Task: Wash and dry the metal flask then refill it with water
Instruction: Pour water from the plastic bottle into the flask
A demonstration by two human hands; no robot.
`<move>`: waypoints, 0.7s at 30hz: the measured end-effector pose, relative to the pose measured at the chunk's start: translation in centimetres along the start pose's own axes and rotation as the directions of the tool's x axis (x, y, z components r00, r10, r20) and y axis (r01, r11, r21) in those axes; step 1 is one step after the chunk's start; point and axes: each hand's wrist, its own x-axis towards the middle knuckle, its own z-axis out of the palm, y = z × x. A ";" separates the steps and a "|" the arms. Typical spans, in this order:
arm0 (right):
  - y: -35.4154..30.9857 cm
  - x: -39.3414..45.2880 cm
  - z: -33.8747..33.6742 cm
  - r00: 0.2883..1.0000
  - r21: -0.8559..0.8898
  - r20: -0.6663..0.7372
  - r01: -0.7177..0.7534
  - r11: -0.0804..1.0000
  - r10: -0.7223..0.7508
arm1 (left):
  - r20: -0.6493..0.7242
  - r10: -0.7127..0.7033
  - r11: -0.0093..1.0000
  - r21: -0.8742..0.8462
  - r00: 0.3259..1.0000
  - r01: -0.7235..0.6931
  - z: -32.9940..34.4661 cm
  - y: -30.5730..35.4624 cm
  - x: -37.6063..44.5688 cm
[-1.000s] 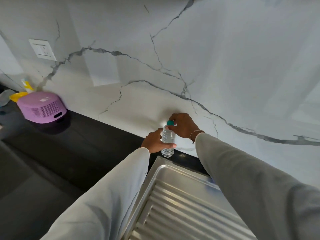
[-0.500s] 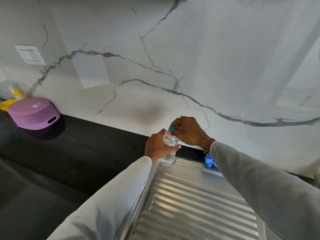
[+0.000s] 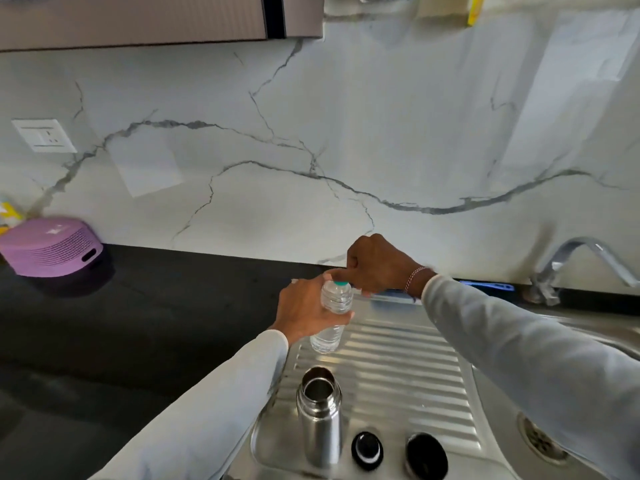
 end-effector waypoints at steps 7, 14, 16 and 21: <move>-2.4 -1.5 1.2 1.000 -0.081 -0.008 0.009 0.997 -0.010 | 0.009 0.007 1.000 0.000 1.000 -0.007 -0.4 0.2 -2.5; -2.7 -2.0 1.9 0.999 -0.113 -0.015 0.029 0.993 -0.031 | 0.001 -0.056 0.998 0.026 0.998 0.056 -0.6 0.3 -3.2; -2.4 -1.8 2.2 0.998 -0.139 -0.018 0.061 0.988 -0.064 | -0.006 -0.072 0.997 0.016 0.997 0.073 -0.6 0.4 -3.2; -2.1 -2.0 1.8 0.986 -0.210 -0.029 0.155 0.965 -0.164 | 0.012 -0.088 0.996 0.026 0.996 0.088 -1.1 0.8 -3.1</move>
